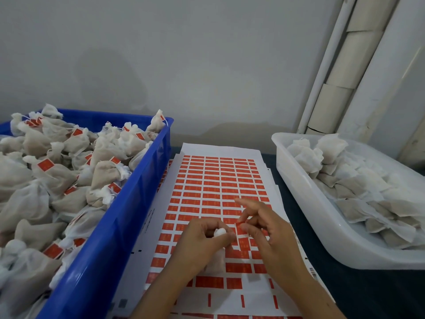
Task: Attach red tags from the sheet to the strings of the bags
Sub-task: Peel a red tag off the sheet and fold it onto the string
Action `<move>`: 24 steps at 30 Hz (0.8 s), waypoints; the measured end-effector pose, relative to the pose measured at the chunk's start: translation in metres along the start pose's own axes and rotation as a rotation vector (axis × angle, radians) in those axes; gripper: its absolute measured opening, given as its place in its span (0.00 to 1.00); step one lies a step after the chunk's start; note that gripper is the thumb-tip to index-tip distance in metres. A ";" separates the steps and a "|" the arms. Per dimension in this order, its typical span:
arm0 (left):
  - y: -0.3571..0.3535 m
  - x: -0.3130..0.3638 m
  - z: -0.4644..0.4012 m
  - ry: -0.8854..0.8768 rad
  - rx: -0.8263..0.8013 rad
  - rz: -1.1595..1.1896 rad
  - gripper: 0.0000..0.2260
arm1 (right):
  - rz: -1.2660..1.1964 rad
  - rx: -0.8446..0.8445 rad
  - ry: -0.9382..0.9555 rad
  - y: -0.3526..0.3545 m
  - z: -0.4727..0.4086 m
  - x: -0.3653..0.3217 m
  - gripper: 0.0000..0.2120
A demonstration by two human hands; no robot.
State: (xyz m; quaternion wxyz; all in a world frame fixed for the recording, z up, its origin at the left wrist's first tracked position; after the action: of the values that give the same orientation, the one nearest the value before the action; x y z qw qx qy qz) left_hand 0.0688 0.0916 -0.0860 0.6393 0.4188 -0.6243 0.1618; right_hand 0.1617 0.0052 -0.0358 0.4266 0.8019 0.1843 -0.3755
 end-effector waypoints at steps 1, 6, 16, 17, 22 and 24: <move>0.000 0.000 0.000 -0.002 -0.004 0.001 0.07 | 0.004 0.002 0.004 0.000 0.000 0.001 0.18; -0.001 0.001 0.000 -0.001 -0.014 0.013 0.07 | 0.006 0.026 0.027 0.000 -0.001 0.001 0.17; -0.002 0.004 0.001 -0.007 -0.027 0.050 0.07 | 0.019 0.030 0.057 -0.002 -0.002 0.002 0.19; -0.002 0.005 0.001 -0.009 -0.034 0.054 0.07 | 0.019 0.027 0.063 -0.002 -0.001 0.002 0.19; -0.004 0.006 0.001 -0.010 -0.047 0.093 0.07 | 0.016 0.017 0.104 -0.003 -0.001 -0.001 0.20; -0.005 0.006 0.002 0.000 -0.049 0.109 0.09 | 0.009 0.015 0.113 -0.002 -0.001 -0.003 0.20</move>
State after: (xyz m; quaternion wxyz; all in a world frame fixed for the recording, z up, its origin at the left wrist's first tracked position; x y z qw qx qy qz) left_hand 0.0719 0.0856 -0.0822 0.6395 0.3684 -0.6500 0.1812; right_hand 0.1586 0.0079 -0.0341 0.4111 0.8259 0.2018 -0.3289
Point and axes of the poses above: each hand's wrist, its own z-axis away from the middle knuckle, its own y-axis out of the back of the hand, x = y × z, the point moved 10 cm from there along -z, towards the middle knuckle, and after that the axes turned 4 degrees about -y, right-handed, at the moved point
